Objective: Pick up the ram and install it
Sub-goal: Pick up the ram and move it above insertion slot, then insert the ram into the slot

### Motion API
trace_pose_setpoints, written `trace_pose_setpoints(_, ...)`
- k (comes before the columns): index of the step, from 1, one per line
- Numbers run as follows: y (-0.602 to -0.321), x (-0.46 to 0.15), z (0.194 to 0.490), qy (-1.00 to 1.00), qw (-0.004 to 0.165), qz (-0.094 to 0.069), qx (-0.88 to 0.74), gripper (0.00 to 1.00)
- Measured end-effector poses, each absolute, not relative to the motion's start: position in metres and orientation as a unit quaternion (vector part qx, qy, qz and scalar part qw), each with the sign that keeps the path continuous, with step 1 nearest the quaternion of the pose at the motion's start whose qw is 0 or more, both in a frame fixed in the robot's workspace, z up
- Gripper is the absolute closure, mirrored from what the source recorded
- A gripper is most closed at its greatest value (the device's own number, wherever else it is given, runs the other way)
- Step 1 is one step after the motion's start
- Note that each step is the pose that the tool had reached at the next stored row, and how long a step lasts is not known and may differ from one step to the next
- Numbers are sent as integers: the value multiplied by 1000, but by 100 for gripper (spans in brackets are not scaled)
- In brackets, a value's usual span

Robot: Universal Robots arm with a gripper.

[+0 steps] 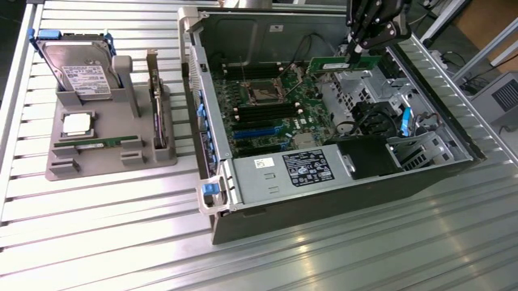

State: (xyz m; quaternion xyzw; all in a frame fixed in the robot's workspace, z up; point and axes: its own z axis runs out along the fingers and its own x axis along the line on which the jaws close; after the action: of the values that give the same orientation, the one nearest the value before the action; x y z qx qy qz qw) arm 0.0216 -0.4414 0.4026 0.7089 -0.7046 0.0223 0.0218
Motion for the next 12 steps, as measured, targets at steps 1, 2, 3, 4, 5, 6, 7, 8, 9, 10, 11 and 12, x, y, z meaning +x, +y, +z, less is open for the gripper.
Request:
trace_pose_setpoints(1, -440, 23, 403, -705, 22, 22, 709, 88)
trace_pose_setpoints(2, -438, 24, 403, -704, 22, 22, 709, 88)
trace_pose_setpoints(3, -436, 27, 403, -704, 22, 22, 709, 88)
trace_pose_setpoints(4, -435, 29, 403, -704, 22, 22, 709, 88)
trace_pose_setpoints(5, -435, 29, 403, -704, 22, 22, 709, 88)
trace_pose_setpoints(6, -435, 29, 403, -704, 22, 22, 709, 88)
trace_pose_setpoints(7, -435, 29, 403, -704, 22, 22, 709, 88)
trace_pose_setpoints(8, -434, 29, 403, -704, 22, 22, 709, 88)
trace_pose_setpoints(9, -434, 29, 403, -704, 22, 22, 709, 88)
trace_pose_setpoints(10, -434, 29, 403, -704, 22, 22, 709, 88)
trace_pose_setpoints(11, -434, 29, 403, -704, 22, 22, 709, 88)
trace_pose_setpoints(12, -434, 29, 403, -704, 22, 22, 709, 88)
